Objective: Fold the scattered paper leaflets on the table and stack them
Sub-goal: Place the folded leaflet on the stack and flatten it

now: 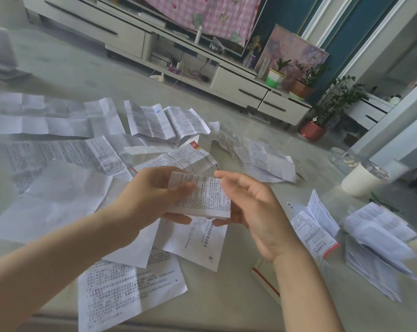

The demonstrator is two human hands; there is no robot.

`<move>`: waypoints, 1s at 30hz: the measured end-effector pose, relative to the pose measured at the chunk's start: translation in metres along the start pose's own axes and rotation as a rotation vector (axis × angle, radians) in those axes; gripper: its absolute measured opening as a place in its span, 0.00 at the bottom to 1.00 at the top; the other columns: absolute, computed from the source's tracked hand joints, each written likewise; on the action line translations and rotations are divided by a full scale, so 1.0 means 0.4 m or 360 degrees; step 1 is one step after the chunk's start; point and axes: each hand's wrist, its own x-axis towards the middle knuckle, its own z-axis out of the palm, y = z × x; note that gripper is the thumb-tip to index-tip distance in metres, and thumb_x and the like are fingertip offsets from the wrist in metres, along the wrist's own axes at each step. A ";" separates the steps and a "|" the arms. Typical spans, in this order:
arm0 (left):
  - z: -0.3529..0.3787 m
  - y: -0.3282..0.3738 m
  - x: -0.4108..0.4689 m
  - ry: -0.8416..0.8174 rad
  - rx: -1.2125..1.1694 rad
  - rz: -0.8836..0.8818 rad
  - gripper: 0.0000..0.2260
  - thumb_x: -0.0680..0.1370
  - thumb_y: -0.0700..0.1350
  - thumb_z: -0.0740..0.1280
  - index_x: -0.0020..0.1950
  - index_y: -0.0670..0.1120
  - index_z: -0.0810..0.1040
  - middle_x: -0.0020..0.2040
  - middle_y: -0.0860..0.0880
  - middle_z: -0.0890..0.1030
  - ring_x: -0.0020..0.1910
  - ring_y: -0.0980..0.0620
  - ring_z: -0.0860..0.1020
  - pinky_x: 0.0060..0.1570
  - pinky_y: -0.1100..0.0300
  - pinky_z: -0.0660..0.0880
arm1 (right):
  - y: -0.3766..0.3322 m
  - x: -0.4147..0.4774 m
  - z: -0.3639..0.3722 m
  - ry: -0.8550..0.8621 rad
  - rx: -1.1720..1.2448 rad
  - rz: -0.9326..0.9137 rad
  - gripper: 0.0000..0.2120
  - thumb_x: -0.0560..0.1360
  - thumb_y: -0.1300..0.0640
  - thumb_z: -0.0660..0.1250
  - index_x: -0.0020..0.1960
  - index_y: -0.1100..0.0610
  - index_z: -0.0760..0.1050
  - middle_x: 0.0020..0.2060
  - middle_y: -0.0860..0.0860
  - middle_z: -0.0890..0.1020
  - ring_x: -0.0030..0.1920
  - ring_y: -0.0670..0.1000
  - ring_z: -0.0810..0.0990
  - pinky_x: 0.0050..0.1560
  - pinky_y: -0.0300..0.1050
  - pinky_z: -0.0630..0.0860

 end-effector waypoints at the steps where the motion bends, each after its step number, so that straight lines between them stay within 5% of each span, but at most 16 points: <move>1: 0.000 0.001 0.000 -0.0002 0.0001 0.0017 0.04 0.76 0.37 0.66 0.44 0.41 0.80 0.40 0.43 0.84 0.36 0.50 0.82 0.31 0.58 0.81 | 0.002 -0.001 0.003 0.0017 -0.0036 -0.0022 0.10 0.75 0.60 0.66 0.56 0.57 0.76 0.41 0.54 0.85 0.37 0.50 0.83 0.32 0.42 0.79; 5: -0.001 0.005 0.005 -0.0048 -0.0067 0.0017 0.05 0.76 0.38 0.65 0.45 0.42 0.81 0.38 0.46 0.84 0.37 0.51 0.83 0.32 0.60 0.80 | 0.006 -0.001 0.004 0.0152 -0.0027 -0.0118 0.07 0.72 0.68 0.68 0.51 0.64 0.76 0.40 0.57 0.85 0.33 0.51 0.83 0.30 0.41 0.79; 15: 0.029 0.004 -0.007 -0.0323 -0.0016 0.0029 0.07 0.76 0.39 0.64 0.46 0.45 0.81 0.35 0.47 0.84 0.31 0.49 0.83 0.27 0.65 0.77 | -0.007 -0.048 -0.044 0.0358 -0.0025 -0.0112 0.04 0.70 0.68 0.69 0.44 0.62 0.77 0.33 0.53 0.85 0.23 0.53 0.80 0.26 0.39 0.78; 24: 0.043 -0.007 -0.012 -0.0179 0.0206 0.0011 0.04 0.76 0.38 0.66 0.45 0.40 0.81 0.38 0.45 0.85 0.30 0.48 0.82 0.28 0.62 0.78 | 0.030 -0.225 -0.294 0.1065 0.0298 -0.0202 0.14 0.58 0.54 0.71 0.41 0.59 0.79 0.35 0.48 0.84 0.32 0.43 0.80 0.32 0.32 0.76; 30: 0.074 -0.037 -0.022 -0.0293 0.0283 -0.0008 0.06 0.77 0.37 0.65 0.44 0.41 0.81 0.39 0.44 0.85 0.33 0.47 0.83 0.30 0.61 0.79 | 0.100 -0.265 -0.328 0.1137 0.0142 0.0167 0.03 0.75 0.62 0.66 0.48 0.60 0.77 0.34 0.51 0.83 0.25 0.44 0.76 0.23 0.34 0.72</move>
